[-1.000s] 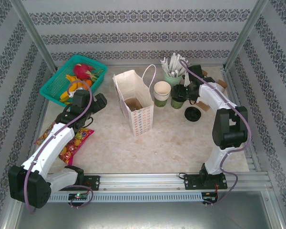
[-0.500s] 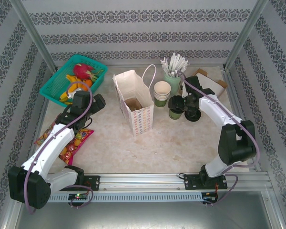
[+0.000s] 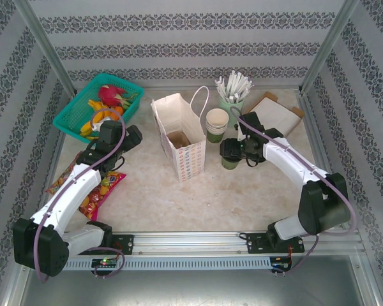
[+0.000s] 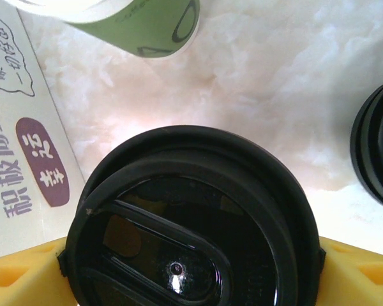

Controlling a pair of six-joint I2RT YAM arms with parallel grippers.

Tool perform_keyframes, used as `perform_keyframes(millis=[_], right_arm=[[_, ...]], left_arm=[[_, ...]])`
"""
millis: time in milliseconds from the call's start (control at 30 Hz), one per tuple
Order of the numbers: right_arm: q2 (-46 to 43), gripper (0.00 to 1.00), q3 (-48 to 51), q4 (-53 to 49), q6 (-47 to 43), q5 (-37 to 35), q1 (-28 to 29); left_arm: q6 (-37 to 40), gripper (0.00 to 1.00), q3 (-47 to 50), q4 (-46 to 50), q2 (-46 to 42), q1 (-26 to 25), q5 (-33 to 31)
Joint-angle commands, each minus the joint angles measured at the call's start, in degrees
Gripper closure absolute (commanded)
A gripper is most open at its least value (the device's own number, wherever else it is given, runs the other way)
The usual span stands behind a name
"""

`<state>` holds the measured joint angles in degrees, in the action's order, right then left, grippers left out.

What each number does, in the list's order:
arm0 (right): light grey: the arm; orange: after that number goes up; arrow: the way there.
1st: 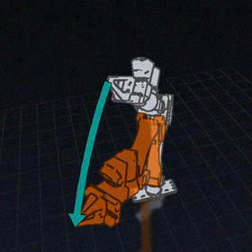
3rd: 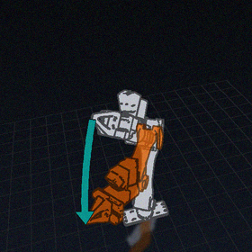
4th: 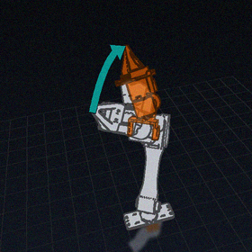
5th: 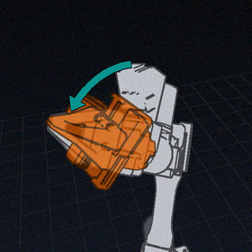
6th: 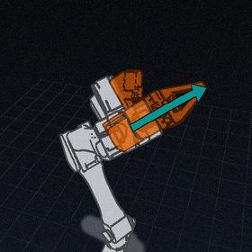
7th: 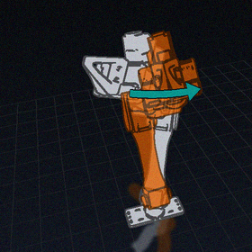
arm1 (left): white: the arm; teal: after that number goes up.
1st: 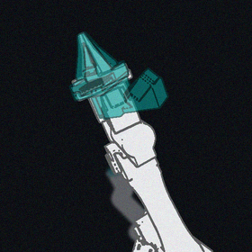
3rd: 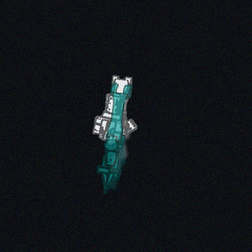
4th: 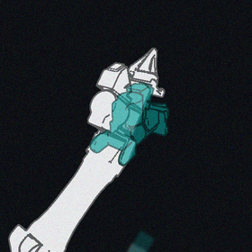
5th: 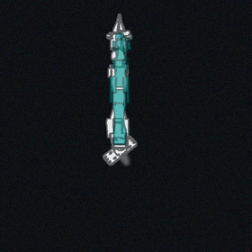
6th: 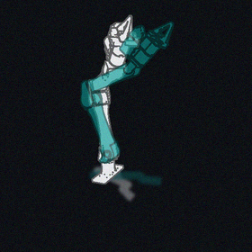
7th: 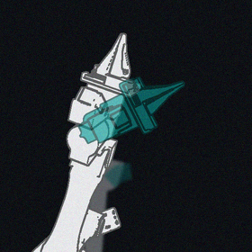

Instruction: Pack the takeout coffee

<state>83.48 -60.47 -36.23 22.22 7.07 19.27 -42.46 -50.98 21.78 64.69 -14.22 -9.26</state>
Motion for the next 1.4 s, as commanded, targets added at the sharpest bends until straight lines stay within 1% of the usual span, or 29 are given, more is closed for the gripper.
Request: perform_keyframes(millis=[0,167,300,467,533,700,833,1067,1167,1367], right_arm=[[-0.2,0.18,3.0,-5.7,2.1,0.3,0.9],[-0.7,0.16,3.3,-4.7,2.3,0.4,1.0],[-1.2,0.09,2.7,-4.3,3.1,-1.1,1.1],[-1.9,0.07,1.9,-4.2,4.0,-2.1,1.1],[-2.0,0.02,1.4,-4.4,4.3,-2.1,1.1],[-2.6,0.02,-0.2,-4.8,6.4,-1.8,1.1],[-1.1,0.02,-2.6,-7.9,8.7,-2.4,1.0],[-0.3,0.02,-5.6,-10.1,11.2,-2.4,1.0],[1.4,0.02,-7.3,-12.4,11.9,-1.7,1.1],[6.1,0.02,-11.7,-18.0,13.3,-2.9,1.4]], left_arm=[[1.2,0.00,0.4,-3.7,0.0,0.2,1.3],[0.8,0.00,0.2,-3.7,0.3,0.2,2.0],[0.5,0.00,-0.6,-2.7,1.0,0.2,1.6],[0.7,0.00,-1.0,-2.5,1.3,0.2,1.6],[0.5,0.00,-1.0,-2.4,1.4,0.2,1.3],[0.3,0.00,-1.0,-1.7,1.6,0.2,0.9],[0.1,0.00,-1.2,-0.9,2.0,0.2,0.7],[-0.8,0.00,-1.4,-0.2,2.4,0.2,-0.5],[-1.0,0.00,-1.4,-0.2,2.5,0.2,-0.6],[1.0,0.00,-1.1,-0.3,2.6,0.2,-0.3]])
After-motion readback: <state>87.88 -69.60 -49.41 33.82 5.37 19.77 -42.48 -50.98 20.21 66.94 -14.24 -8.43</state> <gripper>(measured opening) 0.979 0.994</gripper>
